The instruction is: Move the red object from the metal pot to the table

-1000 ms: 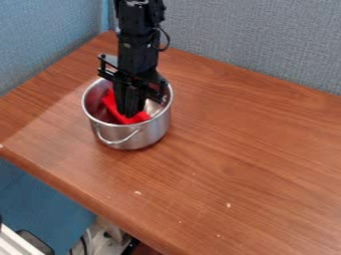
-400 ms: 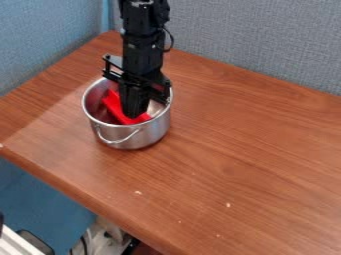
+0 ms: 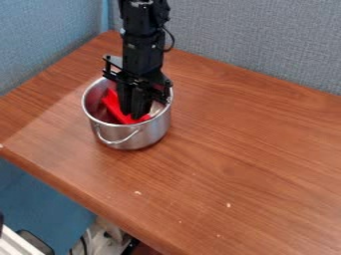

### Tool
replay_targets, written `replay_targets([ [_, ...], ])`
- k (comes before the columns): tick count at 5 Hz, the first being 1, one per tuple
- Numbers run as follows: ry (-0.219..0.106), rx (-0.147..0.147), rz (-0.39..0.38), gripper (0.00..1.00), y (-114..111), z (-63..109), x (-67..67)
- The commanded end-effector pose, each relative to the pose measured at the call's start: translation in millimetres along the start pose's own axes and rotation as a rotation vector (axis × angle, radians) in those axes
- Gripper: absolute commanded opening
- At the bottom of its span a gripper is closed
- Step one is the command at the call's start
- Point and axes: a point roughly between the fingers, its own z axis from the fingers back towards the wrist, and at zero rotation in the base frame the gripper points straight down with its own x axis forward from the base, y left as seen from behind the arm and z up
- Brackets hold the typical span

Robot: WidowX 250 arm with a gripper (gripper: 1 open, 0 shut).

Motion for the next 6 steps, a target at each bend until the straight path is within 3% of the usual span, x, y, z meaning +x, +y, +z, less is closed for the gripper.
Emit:
replay_targets([
  [1, -0.045, 0.010, -0.010, 0.00, -2, 11.6, 2.0],
  [6, -0.072, 0.002, -0.043, 0.00, -9, 35.5, -0.3],
])
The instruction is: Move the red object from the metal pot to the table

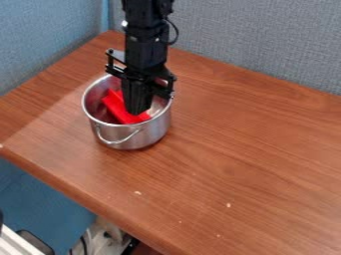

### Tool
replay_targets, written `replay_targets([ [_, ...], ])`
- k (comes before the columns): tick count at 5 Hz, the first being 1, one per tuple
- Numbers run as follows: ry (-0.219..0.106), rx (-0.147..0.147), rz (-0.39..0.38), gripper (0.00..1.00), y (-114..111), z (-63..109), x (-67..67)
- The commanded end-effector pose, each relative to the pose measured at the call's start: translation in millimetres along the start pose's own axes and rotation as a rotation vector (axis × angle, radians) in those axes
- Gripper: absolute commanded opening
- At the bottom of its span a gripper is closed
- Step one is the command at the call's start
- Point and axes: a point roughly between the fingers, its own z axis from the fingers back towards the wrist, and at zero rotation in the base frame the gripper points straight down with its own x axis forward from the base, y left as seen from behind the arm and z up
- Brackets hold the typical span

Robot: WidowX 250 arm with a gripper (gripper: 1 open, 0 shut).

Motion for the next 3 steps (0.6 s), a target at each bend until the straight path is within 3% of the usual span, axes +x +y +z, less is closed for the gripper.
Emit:
replay_targets([
  [1, -0.083, 0.022, -0.018, 1.00, -3.8, 27.3, 4.6],
  [2, -0.076, 0.019, -0.018, 1.00, -4.3, 24.3, 5.1],
  [3, -0.071, 0.014, -0.017, 0.00, -3.7, 19.8, 6.0],
])
